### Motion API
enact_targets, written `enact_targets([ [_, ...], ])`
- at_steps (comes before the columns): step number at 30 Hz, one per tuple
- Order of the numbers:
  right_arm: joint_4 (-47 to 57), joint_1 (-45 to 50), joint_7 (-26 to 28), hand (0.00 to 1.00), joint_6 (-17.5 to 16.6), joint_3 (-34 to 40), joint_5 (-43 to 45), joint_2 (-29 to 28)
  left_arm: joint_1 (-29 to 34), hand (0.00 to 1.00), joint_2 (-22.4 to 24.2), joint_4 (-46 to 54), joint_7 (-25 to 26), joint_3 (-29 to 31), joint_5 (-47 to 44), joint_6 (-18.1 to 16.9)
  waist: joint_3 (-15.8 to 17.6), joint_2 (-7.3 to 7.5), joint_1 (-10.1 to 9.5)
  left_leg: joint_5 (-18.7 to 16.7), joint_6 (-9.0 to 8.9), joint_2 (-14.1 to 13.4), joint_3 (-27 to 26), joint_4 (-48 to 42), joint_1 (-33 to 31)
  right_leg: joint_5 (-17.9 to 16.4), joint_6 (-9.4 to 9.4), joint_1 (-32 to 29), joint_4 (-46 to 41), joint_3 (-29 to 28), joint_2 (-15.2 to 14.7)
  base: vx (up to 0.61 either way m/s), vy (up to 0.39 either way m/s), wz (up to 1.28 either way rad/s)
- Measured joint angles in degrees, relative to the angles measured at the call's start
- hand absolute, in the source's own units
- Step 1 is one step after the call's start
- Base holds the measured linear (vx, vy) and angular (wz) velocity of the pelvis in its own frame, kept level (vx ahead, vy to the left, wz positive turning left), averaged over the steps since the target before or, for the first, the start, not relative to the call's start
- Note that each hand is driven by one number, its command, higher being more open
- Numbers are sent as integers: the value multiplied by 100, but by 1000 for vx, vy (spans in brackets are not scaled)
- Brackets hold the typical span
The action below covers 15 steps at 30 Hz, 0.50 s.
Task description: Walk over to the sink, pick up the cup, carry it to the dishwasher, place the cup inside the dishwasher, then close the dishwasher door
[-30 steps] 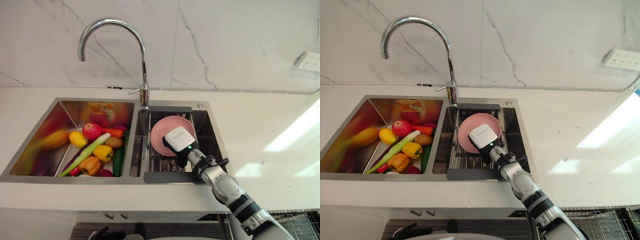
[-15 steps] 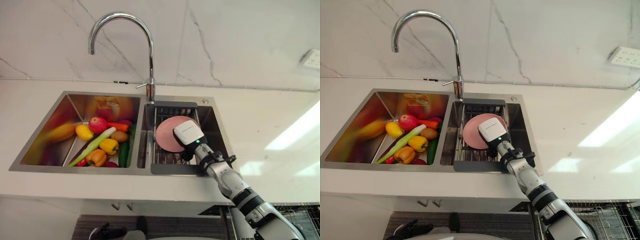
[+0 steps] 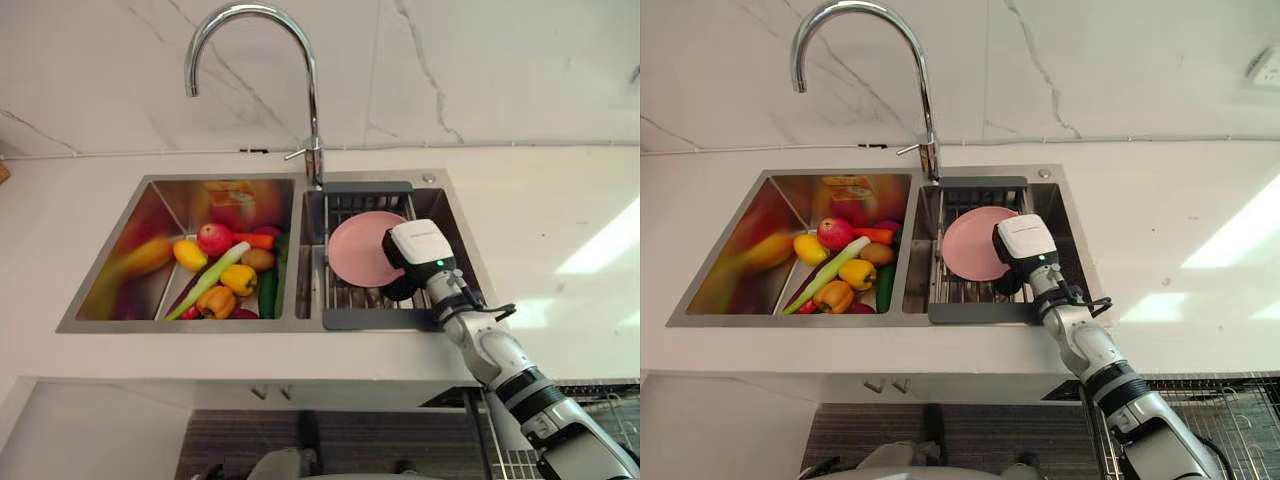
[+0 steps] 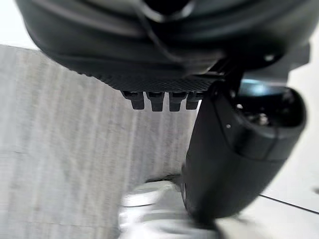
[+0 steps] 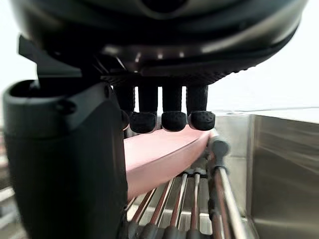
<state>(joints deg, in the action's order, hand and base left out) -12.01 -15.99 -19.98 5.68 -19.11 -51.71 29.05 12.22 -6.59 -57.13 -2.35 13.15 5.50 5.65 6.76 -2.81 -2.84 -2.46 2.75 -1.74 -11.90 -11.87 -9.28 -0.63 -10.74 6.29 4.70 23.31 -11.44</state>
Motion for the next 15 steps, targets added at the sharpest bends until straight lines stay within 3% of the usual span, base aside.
enact_targets([
  [1,5,-23,-735,0,338,518,126,-264,-15,100,-2,-6,5,-2,-2,5,-2,47,-47,48,-60,104,-67,298,154,58,50,-31,17,-99,-100,57,36,5],
  [2,6,-286,-1223,100,581,1101,398,-349,-18,100,24,0,7,-17,-3,4,-22,48,-48,123,-61,209,-193,619,319,72,63,21,16,-110,-166,62,39,9],
  [5,82,-1193,-1914,100,916,2453,1282,-323,25,100,11,-3,18,-25,-43,-7,-56,62,-99,411,-10,272,-281,907,545,247,225,77,-167,-91,-218,33,-5,24],
  [7,361,-1405,-1974,100,803,2686,2112,-303,163,100,-13,-4,54,-21,-172,5,-181,122,-94,575,-86,241,-279,1172,660,228,243,53,-198,-86,-180,83,-58,-4],
  [11,511,-1417,-1303,100,550,2728,3684,-315,224,100,-70,7,75,-184,-236,31,-301,163,-68,887,-150,112,-216,1727,1031,254,231,172,-242,22,16,76,-98,0],
  [15,282,-1438,-979,100,551,2725,4145,-472,144,100,-44,51,87,-235,-388,3,-304,167,-96,893,-174,54,-171,1729,1091,246,246,255,-242,64,80,10,-42,6],
])
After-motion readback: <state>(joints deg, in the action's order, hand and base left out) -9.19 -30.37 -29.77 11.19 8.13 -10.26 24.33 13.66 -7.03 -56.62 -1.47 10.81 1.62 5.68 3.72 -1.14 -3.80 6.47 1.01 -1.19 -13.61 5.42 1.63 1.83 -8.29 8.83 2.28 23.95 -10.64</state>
